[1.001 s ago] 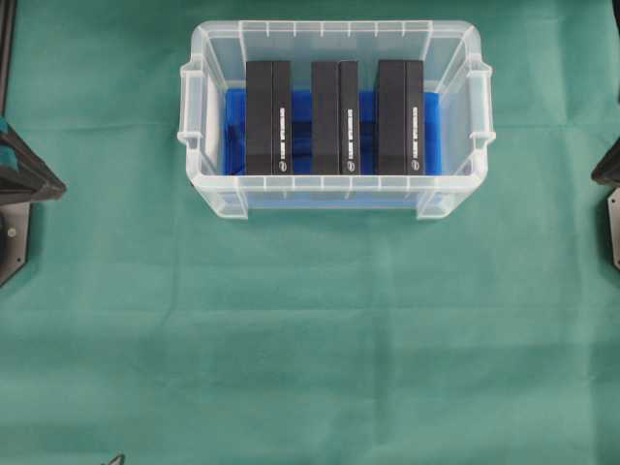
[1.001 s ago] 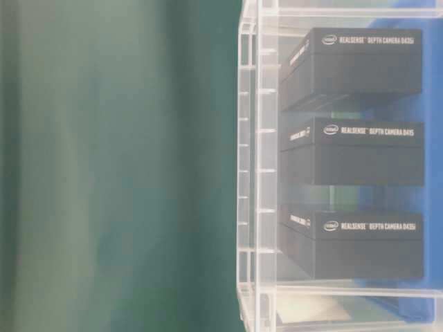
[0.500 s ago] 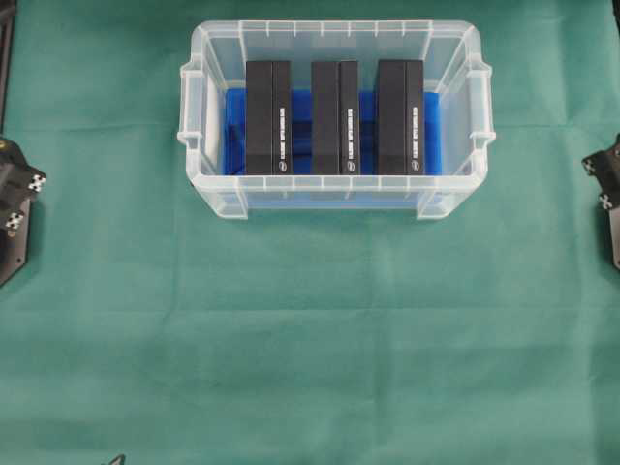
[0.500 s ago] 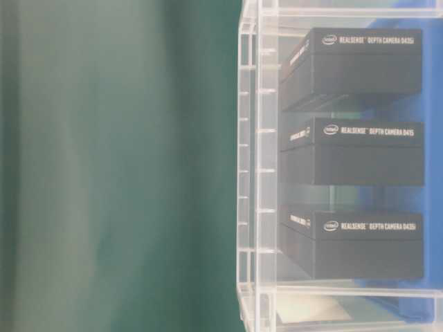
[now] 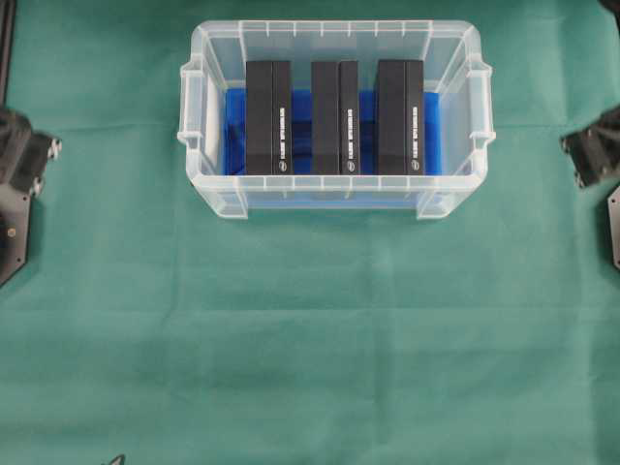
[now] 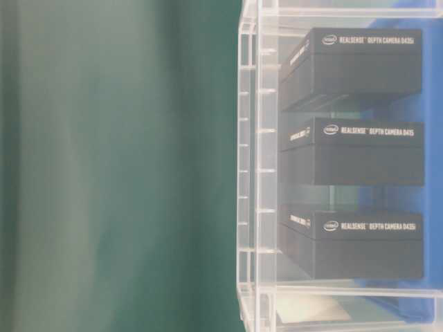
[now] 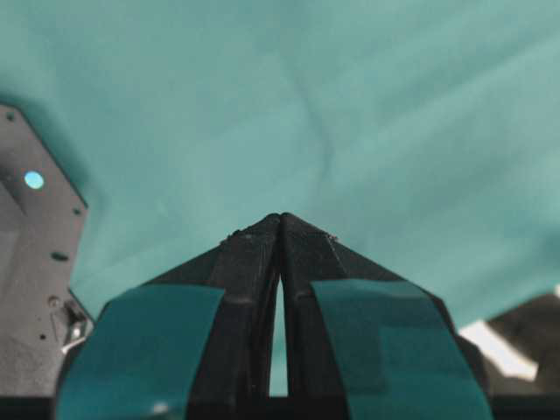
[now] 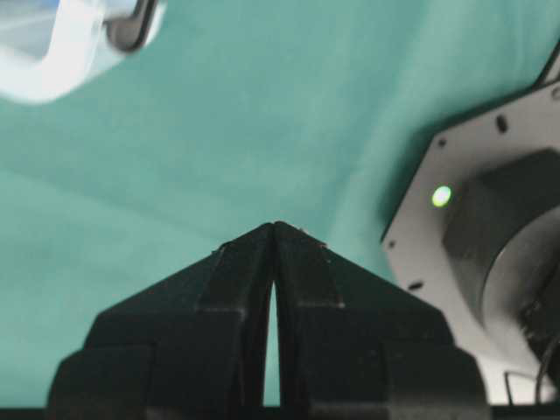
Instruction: Take out the box from the case.
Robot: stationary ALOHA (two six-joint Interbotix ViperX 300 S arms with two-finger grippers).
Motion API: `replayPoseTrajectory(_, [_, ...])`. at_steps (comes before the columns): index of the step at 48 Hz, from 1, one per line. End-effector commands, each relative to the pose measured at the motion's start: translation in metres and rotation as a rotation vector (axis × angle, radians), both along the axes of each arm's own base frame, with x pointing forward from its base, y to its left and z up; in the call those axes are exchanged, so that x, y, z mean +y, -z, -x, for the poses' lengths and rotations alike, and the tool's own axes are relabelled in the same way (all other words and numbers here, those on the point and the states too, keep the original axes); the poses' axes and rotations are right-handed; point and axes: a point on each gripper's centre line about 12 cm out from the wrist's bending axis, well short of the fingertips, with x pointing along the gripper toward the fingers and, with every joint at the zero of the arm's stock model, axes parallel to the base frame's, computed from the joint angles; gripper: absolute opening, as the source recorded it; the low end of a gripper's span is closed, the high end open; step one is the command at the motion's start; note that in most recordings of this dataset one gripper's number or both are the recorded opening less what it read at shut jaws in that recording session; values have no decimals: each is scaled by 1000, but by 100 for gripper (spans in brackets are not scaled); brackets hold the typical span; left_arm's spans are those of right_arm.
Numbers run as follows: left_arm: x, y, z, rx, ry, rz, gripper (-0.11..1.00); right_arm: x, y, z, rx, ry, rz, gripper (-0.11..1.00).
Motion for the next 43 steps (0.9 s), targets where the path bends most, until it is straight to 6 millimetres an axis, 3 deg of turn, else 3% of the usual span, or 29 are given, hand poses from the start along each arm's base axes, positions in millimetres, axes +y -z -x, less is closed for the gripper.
replayPoseTrajectory(1, [11, -9, 1, -24, -40, -13, 1, -11, -7, -1, -20, 35, 23, 2])
replayPoseTrajectory(21, [59, -8, 7, 9, -109, -66, 1, -67, -6, 3, -40, 114, 71, 2])
replayPoseTrajectory(43, [63, -6, 4, 14, -120, -57, 2, -68, -2, 0, -35, 109, 60, 2])
